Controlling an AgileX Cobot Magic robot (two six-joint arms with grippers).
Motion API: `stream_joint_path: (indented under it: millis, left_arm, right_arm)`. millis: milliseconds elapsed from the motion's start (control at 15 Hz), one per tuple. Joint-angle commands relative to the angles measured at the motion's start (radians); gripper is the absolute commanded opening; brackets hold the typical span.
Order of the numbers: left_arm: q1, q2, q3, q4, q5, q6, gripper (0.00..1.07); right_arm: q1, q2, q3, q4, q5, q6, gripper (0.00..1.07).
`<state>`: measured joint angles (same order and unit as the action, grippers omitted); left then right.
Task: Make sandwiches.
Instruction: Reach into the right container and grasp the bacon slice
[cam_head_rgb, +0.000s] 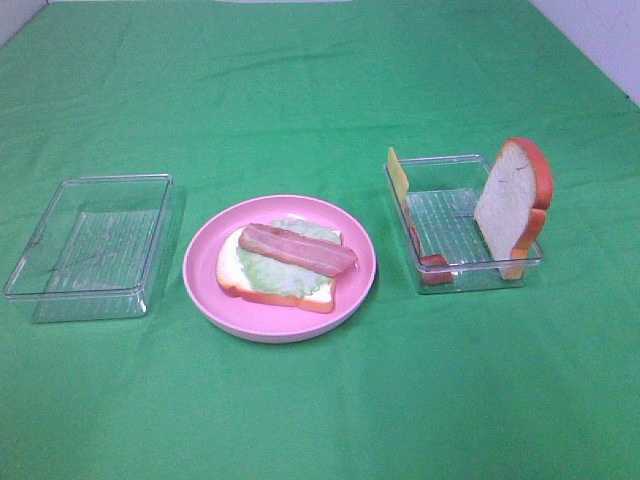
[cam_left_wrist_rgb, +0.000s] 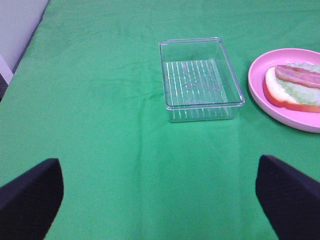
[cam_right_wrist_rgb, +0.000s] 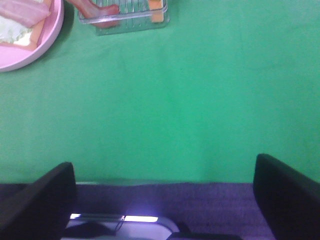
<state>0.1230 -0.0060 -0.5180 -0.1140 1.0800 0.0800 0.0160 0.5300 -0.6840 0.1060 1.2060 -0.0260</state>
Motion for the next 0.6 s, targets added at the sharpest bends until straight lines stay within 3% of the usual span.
stream_joint_path:
  millis: [67, 333, 400, 600]
  left_arm:
    - [0.002, -0.018, 0.002, -0.002, -0.001, -0.006, 0.98]
    - [0.002, -0.018, 0.002, -0.002, -0.001, -0.006, 0.98]
    - [0.002, -0.018, 0.002, -0.002, -0.001, -0.006, 0.98]
    - [0.002, -0.018, 0.002, -0.002, -0.001, -0.006, 0.98]
  right_arm:
    - [-0.001, 0.214, -0.091, 0.024, 0.016, -0.027, 0.92]
    - [-0.001, 0.515, -0.252, 0.024, 0.030, -0.042, 0.92]
    - [0.022, 0.636, -0.333, 0.038, 0.026, -0.044, 0.92]
    - [0.151, 0.785, -0.446, 0.024, -0.015, 0.042, 0.92]
